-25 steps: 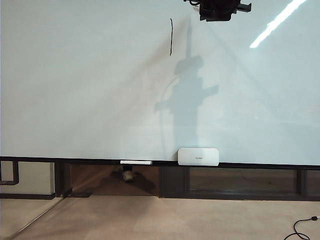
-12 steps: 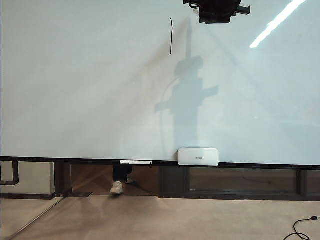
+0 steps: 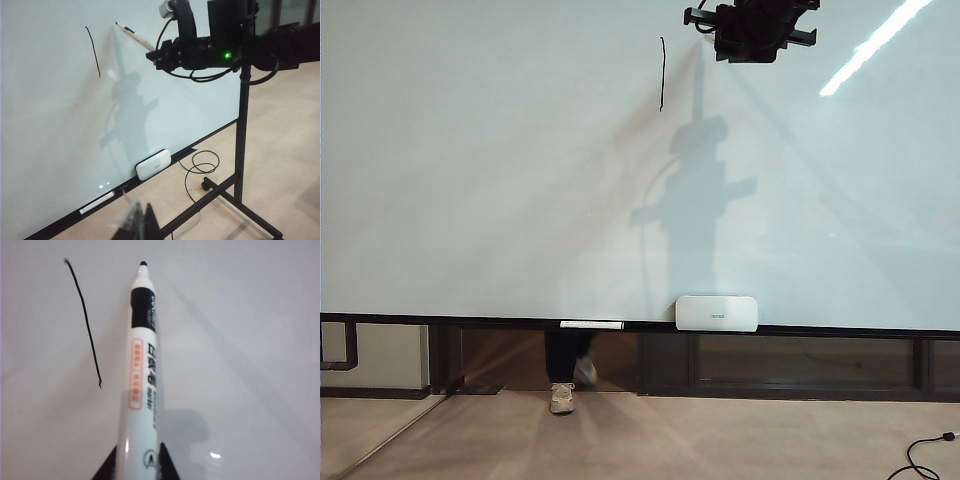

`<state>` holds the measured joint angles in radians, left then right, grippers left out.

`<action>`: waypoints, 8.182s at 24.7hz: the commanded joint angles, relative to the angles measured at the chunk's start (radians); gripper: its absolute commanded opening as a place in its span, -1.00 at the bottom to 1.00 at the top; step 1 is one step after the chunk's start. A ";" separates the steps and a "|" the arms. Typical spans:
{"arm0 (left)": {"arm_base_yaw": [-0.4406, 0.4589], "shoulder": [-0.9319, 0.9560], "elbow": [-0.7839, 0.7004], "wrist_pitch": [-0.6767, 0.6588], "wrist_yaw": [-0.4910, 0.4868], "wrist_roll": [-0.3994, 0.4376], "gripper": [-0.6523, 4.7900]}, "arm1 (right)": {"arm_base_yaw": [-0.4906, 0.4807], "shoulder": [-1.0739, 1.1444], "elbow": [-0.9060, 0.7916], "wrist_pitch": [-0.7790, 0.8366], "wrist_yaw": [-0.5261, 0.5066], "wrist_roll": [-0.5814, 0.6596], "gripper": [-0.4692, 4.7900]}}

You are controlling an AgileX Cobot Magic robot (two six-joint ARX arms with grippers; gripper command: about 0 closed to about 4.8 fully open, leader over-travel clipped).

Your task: Reach to the right to find the marker pen, pick it up, and write the number 11 on the whiteboard.

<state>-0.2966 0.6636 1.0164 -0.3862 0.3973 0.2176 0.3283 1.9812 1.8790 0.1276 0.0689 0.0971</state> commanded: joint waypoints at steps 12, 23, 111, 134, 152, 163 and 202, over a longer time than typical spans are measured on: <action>-0.001 -0.001 0.004 0.005 0.000 0.011 -0.78 | -0.018 0.027 0.006 0.055 0.003 0.012 -0.84; -0.001 -0.002 0.004 0.002 0.000 0.015 -0.78 | -0.021 0.029 0.006 0.075 0.004 0.012 -0.84; 0.041 -0.507 0.005 -0.541 -0.712 -0.170 -0.78 | 0.023 -1.323 -0.842 -0.409 0.045 -0.056 -0.84; 0.066 -0.513 -0.295 -0.178 -0.624 -0.130 -0.78 | 0.022 -1.976 -1.175 -0.674 0.071 0.007 -0.84; 0.066 -0.513 -0.613 0.095 -0.573 -0.316 -0.78 | 0.023 -1.976 -1.324 -0.582 0.032 0.031 -0.84; 0.066 -0.513 -0.711 0.172 -0.526 -0.303 -0.78 | 0.023 -1.976 -1.419 -0.496 0.015 0.045 -0.84; 0.166 -0.520 -1.007 0.471 -0.333 -0.217 -0.78 | 0.027 -1.977 -1.869 -0.106 -0.075 0.025 -0.84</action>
<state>-0.1371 0.1448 0.0067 0.0834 0.0643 0.0067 0.3542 0.0040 0.0048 0.0219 -0.0032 0.1287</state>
